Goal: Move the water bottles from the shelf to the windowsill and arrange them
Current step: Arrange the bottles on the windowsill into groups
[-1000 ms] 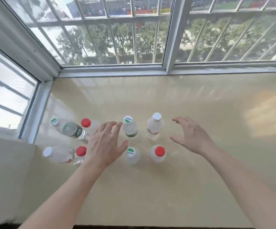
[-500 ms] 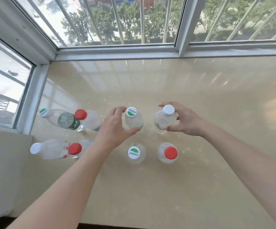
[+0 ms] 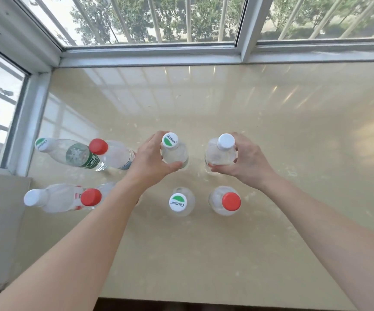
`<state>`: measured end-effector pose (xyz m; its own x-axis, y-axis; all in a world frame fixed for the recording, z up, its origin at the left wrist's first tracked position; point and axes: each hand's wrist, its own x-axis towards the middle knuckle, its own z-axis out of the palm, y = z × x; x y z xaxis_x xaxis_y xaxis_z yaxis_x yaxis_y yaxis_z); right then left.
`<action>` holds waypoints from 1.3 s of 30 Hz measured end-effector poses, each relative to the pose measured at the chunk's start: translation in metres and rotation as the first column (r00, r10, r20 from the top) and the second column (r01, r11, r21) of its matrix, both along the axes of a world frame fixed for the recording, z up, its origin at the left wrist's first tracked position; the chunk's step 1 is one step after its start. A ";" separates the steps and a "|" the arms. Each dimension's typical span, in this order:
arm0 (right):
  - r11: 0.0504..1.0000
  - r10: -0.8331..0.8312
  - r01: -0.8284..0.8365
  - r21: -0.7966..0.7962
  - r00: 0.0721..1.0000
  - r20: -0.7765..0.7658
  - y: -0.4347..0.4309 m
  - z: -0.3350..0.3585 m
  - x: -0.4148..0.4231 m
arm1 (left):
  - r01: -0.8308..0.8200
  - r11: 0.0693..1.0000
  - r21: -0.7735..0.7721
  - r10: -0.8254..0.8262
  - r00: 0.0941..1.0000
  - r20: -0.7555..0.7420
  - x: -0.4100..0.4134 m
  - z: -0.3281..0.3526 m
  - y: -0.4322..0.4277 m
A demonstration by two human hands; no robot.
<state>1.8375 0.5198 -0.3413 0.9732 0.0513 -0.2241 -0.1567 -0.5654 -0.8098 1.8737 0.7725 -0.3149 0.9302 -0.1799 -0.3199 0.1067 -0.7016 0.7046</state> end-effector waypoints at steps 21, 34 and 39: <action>0.997 0.039 -0.044 -0.062 0.996 -0.082 -0.008 -0.010 0.001 | 0.024 0.999 -0.028 -0.024 1.000 0.010 -0.003 0.007 -0.002; 0.999 0.004 -0.006 -0.034 0.997 -0.083 -0.005 -0.014 -0.003 | -0.087 0.996 -0.027 0.089 0.994 0.056 -0.014 0.008 -0.013; 0.999 0.023 -0.027 -0.036 0.994 -0.104 -0.006 -0.017 -0.001 | -0.073 0.997 -0.030 0.075 0.996 0.054 -0.016 0.007 -0.011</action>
<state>1.8360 0.5142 -0.3586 0.9433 0.0654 -0.3254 -0.2234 -0.5997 -0.7684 1.8576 0.7618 -0.3077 0.9574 -0.1179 -0.2637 0.1182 -0.6732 0.7299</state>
